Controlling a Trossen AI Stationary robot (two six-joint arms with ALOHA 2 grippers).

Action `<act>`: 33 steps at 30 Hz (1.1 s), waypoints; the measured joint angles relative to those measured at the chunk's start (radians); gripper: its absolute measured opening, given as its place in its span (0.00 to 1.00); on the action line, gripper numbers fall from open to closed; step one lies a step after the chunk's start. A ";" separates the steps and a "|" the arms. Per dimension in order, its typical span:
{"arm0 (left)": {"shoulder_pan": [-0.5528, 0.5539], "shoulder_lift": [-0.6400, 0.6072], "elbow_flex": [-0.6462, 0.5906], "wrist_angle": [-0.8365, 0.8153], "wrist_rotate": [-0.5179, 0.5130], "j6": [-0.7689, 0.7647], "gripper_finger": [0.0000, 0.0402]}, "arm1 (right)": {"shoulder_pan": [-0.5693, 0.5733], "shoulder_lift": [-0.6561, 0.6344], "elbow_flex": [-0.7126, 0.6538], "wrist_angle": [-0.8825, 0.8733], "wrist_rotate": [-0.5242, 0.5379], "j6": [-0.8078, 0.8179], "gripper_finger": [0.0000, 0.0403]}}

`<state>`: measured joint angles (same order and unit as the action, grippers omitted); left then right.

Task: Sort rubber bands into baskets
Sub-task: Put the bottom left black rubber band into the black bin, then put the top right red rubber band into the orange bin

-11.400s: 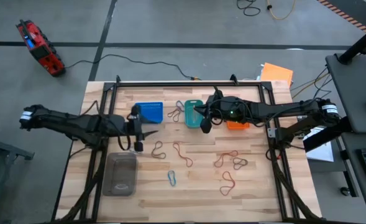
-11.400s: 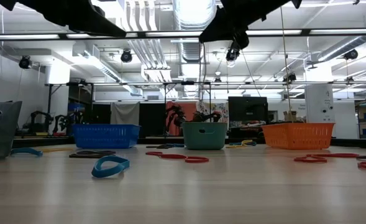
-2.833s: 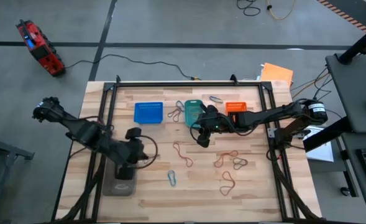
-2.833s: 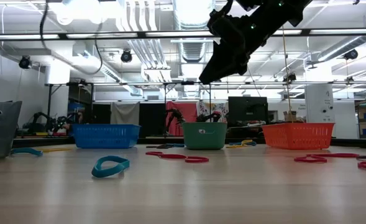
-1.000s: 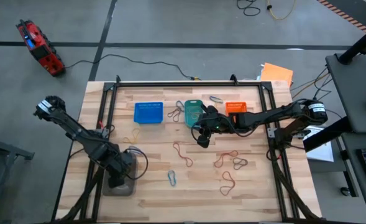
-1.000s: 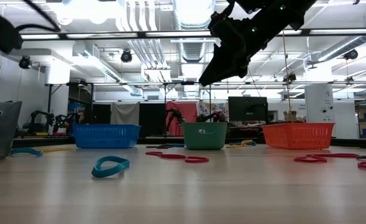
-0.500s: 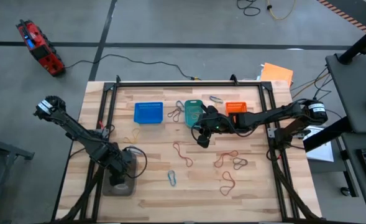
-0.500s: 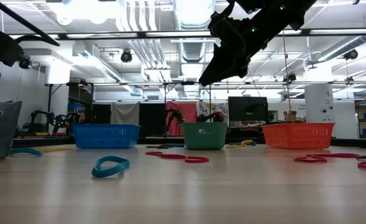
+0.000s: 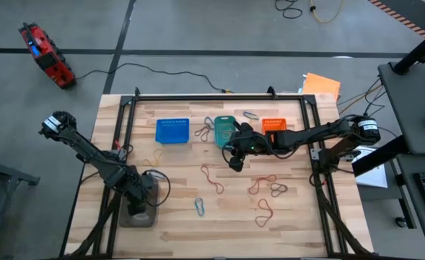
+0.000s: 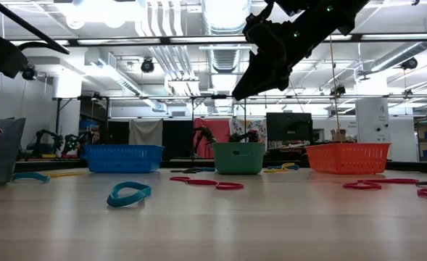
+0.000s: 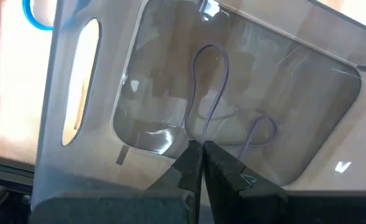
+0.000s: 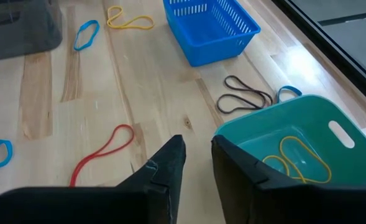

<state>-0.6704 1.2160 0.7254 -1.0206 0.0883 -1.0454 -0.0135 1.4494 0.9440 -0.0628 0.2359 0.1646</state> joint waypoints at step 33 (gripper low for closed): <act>0.000 0.000 0.129 0.020 -0.186 0.019 0.26 | 0.000 0.000 0.000 0.000 0.000 0.014 0.21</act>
<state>-0.6704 1.2160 0.8540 -1.0006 -0.0974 -1.0260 -0.0133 1.4494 0.9440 -0.0624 0.2356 0.1783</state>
